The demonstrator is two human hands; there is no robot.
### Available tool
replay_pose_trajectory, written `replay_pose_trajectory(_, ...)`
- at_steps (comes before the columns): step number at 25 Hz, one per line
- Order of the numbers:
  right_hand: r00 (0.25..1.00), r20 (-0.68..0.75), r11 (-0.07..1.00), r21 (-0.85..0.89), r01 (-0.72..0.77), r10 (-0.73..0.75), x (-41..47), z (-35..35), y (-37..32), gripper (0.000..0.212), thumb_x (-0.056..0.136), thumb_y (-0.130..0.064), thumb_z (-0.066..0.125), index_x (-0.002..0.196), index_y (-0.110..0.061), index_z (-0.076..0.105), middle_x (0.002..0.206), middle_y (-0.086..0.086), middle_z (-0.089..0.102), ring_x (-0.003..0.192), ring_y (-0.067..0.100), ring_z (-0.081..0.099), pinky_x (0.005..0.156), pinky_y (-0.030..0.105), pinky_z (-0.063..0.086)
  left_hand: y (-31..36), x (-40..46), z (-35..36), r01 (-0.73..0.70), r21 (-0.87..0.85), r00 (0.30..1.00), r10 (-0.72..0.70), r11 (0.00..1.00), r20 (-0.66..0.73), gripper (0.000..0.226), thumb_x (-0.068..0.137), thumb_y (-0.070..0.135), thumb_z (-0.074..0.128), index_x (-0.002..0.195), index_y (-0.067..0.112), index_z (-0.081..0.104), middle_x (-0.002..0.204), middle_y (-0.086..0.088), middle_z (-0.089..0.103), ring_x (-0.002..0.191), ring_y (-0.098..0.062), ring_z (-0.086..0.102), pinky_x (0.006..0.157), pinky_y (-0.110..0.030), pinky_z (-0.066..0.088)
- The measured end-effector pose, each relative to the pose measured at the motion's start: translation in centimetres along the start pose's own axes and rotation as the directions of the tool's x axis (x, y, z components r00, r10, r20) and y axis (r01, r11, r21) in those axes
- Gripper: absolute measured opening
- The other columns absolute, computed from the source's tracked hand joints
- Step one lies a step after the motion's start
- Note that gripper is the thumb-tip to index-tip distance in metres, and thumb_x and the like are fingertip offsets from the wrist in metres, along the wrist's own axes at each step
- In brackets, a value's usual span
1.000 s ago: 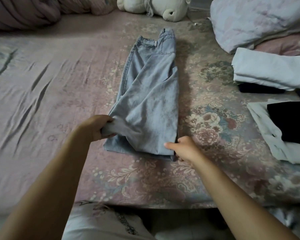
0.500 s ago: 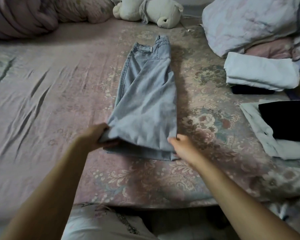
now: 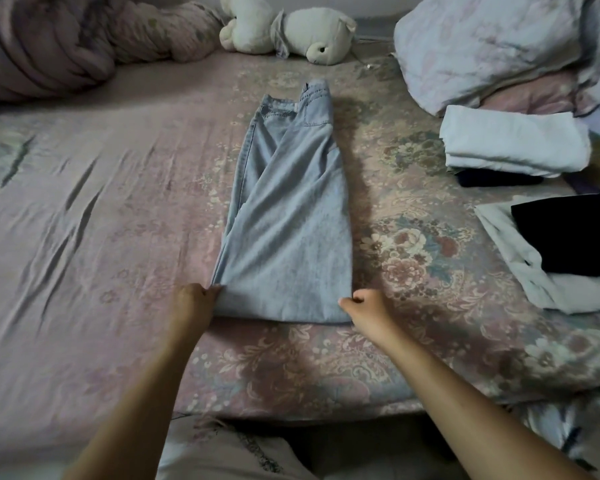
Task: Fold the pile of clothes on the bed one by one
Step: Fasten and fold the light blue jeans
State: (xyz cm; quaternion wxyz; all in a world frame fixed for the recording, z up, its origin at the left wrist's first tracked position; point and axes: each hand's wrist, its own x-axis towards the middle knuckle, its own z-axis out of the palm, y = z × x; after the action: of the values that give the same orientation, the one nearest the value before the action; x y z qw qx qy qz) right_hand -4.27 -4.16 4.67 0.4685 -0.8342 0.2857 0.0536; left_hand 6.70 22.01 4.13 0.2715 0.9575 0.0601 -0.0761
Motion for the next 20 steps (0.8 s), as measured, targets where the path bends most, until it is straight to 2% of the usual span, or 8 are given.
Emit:
replay_pose_trajectory(2,1.000,-0.021,0.998,-0.055,0.007,-0.008,0.2,0.6,-0.3,0.041,0.086,-0.017,0.057,0.054,-0.017,0.032,0.053,0.004,0.031,0.053,0.017,0.035,0.055,0.030,0.023,0.1,-0.7,0.3,-0.066,-0.037,0.996,0.064,0.997,-0.060,0.046,0.093,0.033,0.057,0.069,-0.007,0.059,0.073,-0.027,0.058,0.071,-0.037,0.055,0.061,-0.035,0.033)
replay_pose_trajectory(4,1.000,-0.001,0.999,0.030,-0.022,0.022,0.6,0.8,-0.6,0.038,0.085,-0.015,0.056,0.056,-0.018,0.032,0.055,0.004,0.027,0.054,0.016,0.031,0.055,0.031,0.019,0.4,-0.7,0.5,-0.075,-0.118,0.996,0.069,0.990,-0.051,0.039,0.091,0.029,0.059,0.063,0.003,0.049,0.065,-0.015,0.050,0.066,-0.029,0.048,0.056,-0.033,0.027)
replay_pose_trajectory(6,0.999,0.032,0.996,0.081,-0.032,0.029,0.7,0.6,-0.8,0.035,0.086,-0.010,0.055,0.058,-0.016,0.035,0.056,0.004,0.026,0.052,0.014,0.030,0.051,0.030,0.018,0.7,-0.5,0.4,-0.018,-0.232,1.000,0.019,0.973,0.002,0.037,0.090,0.022,0.062,0.060,0.008,0.043,0.058,-0.006,0.042,0.061,-0.022,0.042,0.052,-0.034,0.025)
replay_pose_trajectory(9,1.000,0.017,0.991,0.134,-0.013,0.011,0.2,-0.8,-0.5,0.026,0.088,-0.006,0.056,0.065,-0.010,0.043,0.057,0.007,0.029,0.043,0.011,0.030,0.041,0.026,0.021,1.2,-1.0,-0.4,0.072,-0.352,0.996,-0.046,0.933,0.081,0.038,0.091,0.022,0.062,0.060,0.008,0.046,0.054,-0.007,0.043,0.055,-0.020,0.043,0.048,-0.029,0.031)
replay_pose_trajectory(13,0.982,-0.171,0.993,0.071,0.095,-0.081,-0.7,-5.8,1.3,0.010,0.087,-0.007,0.058,0.080,-0.010,0.052,0.065,0.005,0.049,0.057,0.017,0.042,0.053,0.031,0.028,3.0,-6.0,1.4,0.093,-0.407,0.982,-0.016,0.909,0.188,0.037,0.092,0.026,0.061,0.062,0.007,0.050,0.045,-0.008,0.049,0.031,-0.010,0.042,0.037,-0.021,0.034)
replay_pose_trajectory(14,0.980,-0.192,0.996,0.059,0.073,-0.060,-0.9,-7.0,2.4,0.010,0.087,-0.008,0.060,0.093,-0.010,0.052,0.079,0.006,0.056,0.066,0.019,0.049,0.058,0.031,0.033,3.4,-7.5,2.8,0.086,-0.378,0.975,0.000,0.922,0.222,0.038,0.091,0.029,0.063,0.061,0.009,0.049,0.044,-0.006,0.048,0.032,-0.010,0.042,0.039,-0.022,0.035)
replay_pose_trajectory(17,0.987,-0.155,0.999,-0.001,-0.041,0.040,-1.2,-9.4,5.7,0.037,0.090,-0.014,0.062,0.122,-0.002,0.048,0.116,0.018,0.058,0.094,0.027,0.055,0.077,0.033,0.041,4.3,-10.7,6.0,0.063,-0.325,0.978,0.007,0.944,0.209,0.040,0.088,0.033,0.065,0.061,0.012,0.044,0.049,-0.005,0.045,0.044,-0.017,0.044,0.047,-0.029,0.035)
replay_pose_trajectory(20,0.977,-0.214,0.998,-0.058,0.007,-0.020,-0.8,-11.0,6.7,0.037,0.093,-0.017,0.058,0.124,0.000,0.049,0.116,0.019,0.059,0.103,0.032,0.057,0.083,0.036,0.043,5.9,-13.2,7.3,0.058,-0.360,0.987,0.001,0.931,0.162,0.037,0.090,0.037,0.061,0.068,0.009,0.049,0.054,-0.012,0.057,0.044,-0.021,0.050,0.046,-0.029,0.038)
